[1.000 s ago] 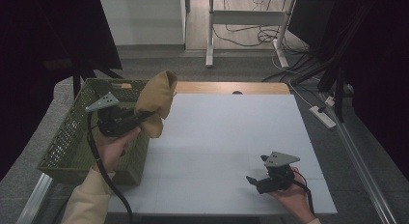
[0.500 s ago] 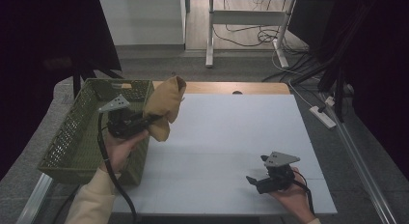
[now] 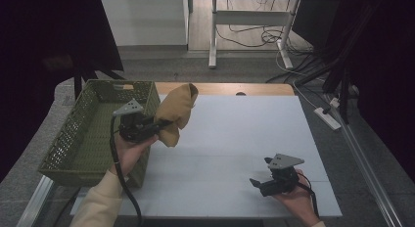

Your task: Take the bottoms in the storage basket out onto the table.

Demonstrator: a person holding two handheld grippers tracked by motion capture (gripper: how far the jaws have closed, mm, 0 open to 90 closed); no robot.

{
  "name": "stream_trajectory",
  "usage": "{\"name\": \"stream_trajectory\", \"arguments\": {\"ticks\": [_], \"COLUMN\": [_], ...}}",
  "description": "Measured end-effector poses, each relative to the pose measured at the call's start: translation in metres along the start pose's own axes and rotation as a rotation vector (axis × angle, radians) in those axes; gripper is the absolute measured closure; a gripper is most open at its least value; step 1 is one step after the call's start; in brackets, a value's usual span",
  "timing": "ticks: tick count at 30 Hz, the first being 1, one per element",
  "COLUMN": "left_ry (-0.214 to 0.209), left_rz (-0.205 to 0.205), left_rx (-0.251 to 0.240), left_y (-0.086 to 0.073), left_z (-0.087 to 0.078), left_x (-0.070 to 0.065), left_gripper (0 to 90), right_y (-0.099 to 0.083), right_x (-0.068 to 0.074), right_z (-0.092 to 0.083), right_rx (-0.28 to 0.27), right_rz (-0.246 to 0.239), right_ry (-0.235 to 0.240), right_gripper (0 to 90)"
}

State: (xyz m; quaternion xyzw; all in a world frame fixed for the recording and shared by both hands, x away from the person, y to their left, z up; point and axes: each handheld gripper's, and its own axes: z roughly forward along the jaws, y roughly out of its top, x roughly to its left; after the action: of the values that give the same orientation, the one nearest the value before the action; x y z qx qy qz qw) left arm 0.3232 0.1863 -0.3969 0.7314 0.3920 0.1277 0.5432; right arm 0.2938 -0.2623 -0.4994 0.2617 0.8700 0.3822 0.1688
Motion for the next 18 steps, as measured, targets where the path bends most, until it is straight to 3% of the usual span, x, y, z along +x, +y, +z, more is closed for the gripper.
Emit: {"name": "stream_trajectory", "arguments": {"ticks": [18], "left_ry": [-0.015], "left_rz": [0.013], "left_rx": [0.054], "left_y": [-0.009], "left_z": [0.025], "left_x": [-0.006], "left_gripper": [72.1], "right_y": [0.000], "right_x": [0.000], "right_z": [0.000], "right_rx": [-0.001], "right_rz": [0.001], "right_ry": [0.000], "right_gripper": [7.4]}}
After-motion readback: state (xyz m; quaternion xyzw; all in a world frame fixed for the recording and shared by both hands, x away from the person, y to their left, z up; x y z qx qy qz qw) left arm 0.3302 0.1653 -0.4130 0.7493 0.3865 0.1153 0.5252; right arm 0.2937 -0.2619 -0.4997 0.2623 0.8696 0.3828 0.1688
